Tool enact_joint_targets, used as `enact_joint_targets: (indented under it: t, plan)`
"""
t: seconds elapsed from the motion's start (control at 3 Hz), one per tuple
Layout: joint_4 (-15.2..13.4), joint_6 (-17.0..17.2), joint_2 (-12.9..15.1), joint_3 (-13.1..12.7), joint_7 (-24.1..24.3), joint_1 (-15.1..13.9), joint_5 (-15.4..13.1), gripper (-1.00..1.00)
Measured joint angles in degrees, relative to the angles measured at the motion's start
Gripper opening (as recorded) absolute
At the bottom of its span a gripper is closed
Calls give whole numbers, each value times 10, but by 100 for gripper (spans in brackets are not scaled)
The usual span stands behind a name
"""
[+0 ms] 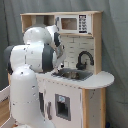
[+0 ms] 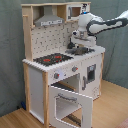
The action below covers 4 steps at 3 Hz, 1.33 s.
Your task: Play with the kitchen
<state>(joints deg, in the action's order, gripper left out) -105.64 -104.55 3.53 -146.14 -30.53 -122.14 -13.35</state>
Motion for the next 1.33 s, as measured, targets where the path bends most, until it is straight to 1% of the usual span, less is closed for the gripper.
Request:
enact_joint_targets:
  t: [0.33,0.67,1.0,1.33]
  plan:
    - [0,2,26,-46,24,6,0,100]
    - [0,1,43,-46,50,55,-5,100]
    - [0,2,54,-47,78,107,-19,100]
    - [2,1,53,-47,103,160,-41,100]
